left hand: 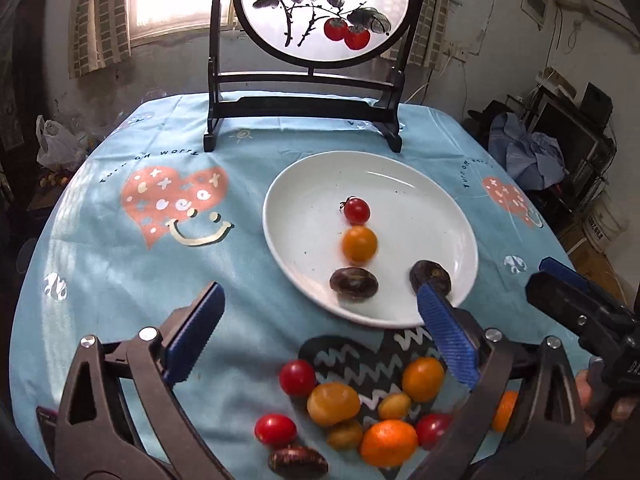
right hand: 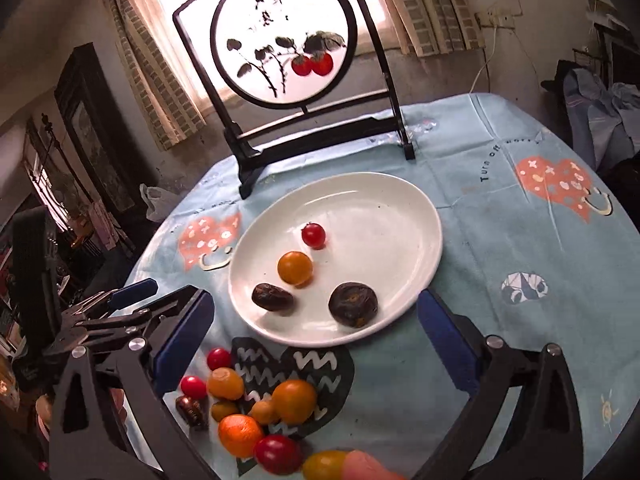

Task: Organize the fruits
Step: 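Carry both fruits onto the white plate and open both tools, then grasp an orange tomato with the right tool while the left grasps a dark fruit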

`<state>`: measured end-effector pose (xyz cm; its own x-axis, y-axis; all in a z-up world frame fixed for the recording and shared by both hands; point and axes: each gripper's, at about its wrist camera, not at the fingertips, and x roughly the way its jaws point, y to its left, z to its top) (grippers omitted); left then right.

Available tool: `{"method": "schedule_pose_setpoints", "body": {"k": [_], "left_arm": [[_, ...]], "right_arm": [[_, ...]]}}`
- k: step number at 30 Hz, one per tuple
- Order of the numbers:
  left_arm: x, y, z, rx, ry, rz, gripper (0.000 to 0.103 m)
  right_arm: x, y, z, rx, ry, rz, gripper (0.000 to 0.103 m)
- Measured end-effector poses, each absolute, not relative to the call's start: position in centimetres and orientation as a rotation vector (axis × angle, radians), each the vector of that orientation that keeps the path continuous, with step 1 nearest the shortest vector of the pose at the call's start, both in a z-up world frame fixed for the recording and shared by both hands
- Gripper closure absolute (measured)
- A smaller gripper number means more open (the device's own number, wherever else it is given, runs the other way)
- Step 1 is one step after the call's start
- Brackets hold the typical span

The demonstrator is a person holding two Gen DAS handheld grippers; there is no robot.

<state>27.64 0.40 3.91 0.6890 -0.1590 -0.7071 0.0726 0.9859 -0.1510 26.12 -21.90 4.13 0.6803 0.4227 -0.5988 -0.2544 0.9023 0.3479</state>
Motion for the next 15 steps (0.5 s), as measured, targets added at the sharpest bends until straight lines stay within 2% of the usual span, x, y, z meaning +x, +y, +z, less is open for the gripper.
{"method": "schedule_pose_setpoints", "body": {"k": [8,13,15], "left_arm": [[18.4,3.1,0.6,-0.107,0.769,-0.087,0.003],[15.9,4.3,-2.9,-0.122,0.789,-0.097,0.003],[15.7,4.8,-3.5,-0.132,0.809,-0.068,0.003]], "right_arm": [[14.4,-22.1,1.8,0.315,0.655,0.546,0.001],[11.4,-19.0,-1.2,0.143,0.766,0.512,0.001],[11.0,-18.1,-2.3,0.108,0.784,0.506,0.006]]}}
